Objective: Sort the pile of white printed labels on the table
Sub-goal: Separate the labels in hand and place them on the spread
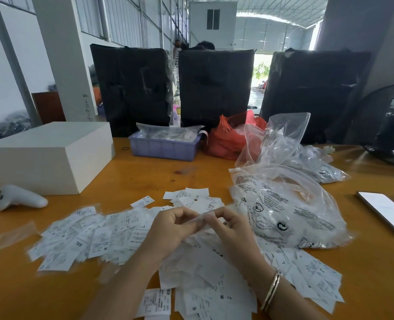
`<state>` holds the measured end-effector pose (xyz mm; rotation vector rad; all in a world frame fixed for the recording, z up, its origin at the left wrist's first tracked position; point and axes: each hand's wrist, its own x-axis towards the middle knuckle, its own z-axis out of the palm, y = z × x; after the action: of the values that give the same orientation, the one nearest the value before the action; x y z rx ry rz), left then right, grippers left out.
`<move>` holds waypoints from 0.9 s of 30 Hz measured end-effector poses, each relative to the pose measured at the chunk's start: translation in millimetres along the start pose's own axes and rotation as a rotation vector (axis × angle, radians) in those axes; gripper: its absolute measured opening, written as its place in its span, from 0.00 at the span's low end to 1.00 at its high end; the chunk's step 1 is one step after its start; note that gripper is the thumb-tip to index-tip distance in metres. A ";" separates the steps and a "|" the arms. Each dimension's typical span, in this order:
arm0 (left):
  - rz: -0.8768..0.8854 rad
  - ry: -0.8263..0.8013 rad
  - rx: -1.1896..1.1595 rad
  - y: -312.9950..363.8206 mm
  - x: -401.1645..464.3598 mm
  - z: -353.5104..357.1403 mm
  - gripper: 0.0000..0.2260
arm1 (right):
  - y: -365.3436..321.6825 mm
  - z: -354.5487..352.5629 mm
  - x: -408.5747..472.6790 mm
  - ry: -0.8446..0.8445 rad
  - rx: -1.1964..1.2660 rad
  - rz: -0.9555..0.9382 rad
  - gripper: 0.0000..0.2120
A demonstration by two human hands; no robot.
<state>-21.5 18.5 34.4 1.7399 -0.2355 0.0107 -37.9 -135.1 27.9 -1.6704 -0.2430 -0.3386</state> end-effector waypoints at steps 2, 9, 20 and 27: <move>0.010 0.030 0.040 -2.3 1.4 -0.3 0.05 | -0.2 -1.4 -0.6 -0.020 -0.037 -0.006 0.05; 0.060 0.088 0.109 -5.9 4.3 1.3 0.03 | 2.4 -0.8 1.2 0.057 -0.169 -0.068 0.12; 0.105 0.548 0.436 -9.5 13.2 -41.2 0.14 | 17.0 -8.0 6.1 -0.040 0.219 0.087 0.16; 0.097 0.570 1.126 -22.7 13.2 -53.2 0.22 | 16.9 -7.6 6.1 0.011 0.244 0.064 0.20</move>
<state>1.8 72.1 23.9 2.7284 0.1581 0.8370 -26.9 -145.0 15.2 -1.4325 -0.2131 -0.2592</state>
